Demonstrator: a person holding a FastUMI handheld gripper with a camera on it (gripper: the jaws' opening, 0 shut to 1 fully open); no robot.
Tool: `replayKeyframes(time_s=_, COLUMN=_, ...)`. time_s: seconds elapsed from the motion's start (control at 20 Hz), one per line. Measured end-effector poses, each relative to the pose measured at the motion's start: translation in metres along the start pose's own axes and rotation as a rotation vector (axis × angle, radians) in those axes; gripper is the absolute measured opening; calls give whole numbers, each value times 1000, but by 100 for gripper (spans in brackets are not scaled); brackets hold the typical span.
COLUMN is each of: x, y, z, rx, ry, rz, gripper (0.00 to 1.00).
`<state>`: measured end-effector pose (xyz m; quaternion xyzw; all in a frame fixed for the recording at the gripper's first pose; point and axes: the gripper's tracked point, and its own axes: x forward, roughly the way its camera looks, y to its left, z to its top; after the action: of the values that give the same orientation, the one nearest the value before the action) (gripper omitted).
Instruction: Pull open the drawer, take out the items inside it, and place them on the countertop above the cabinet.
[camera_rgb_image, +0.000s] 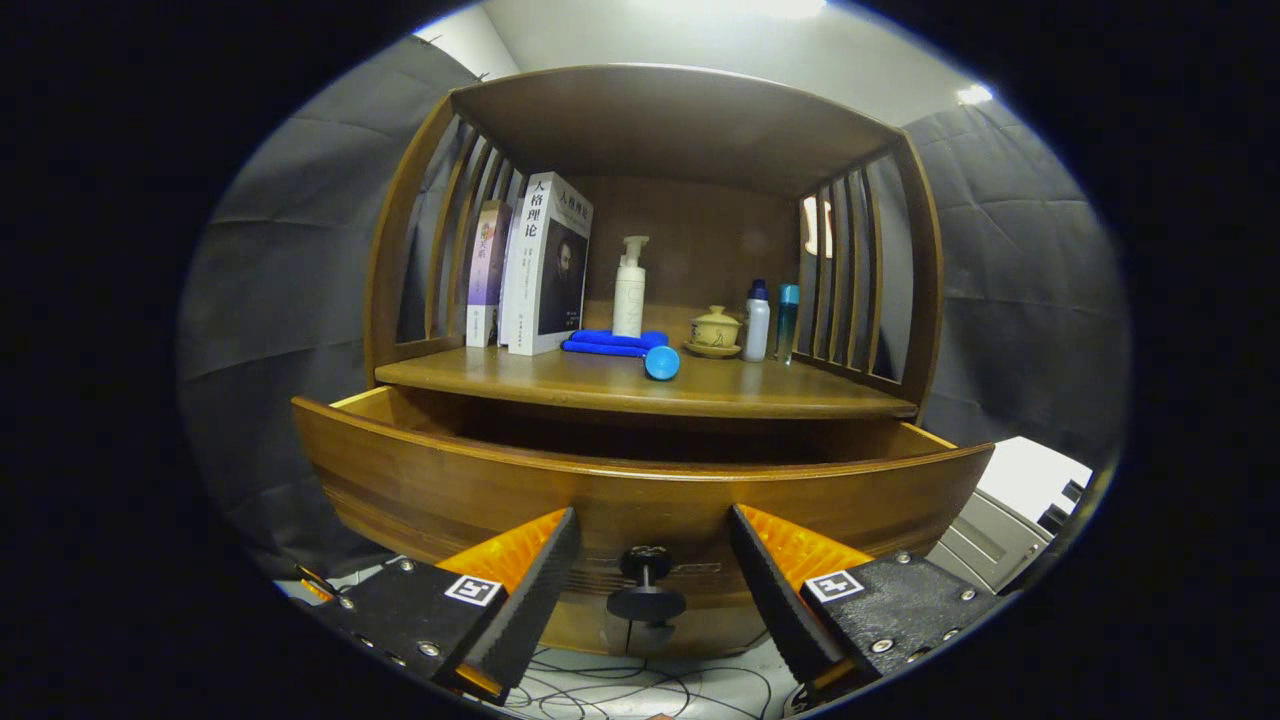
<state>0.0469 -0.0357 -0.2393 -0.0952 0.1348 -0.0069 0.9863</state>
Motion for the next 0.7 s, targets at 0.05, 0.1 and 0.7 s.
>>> replayKeyframes(time_s=0.05, x=7, y=0, z=1, rx=-1, ry=-5, rz=2, gripper=94)
replayKeyframes(time_s=0.1, x=14, y=0, z=1, rx=2, ry=-9, rz=3, gripper=94)
replayKeyframes(time_s=0.7, x=79, y=1, z=7, rx=-9, ry=-45, rz=8, gripper=95)
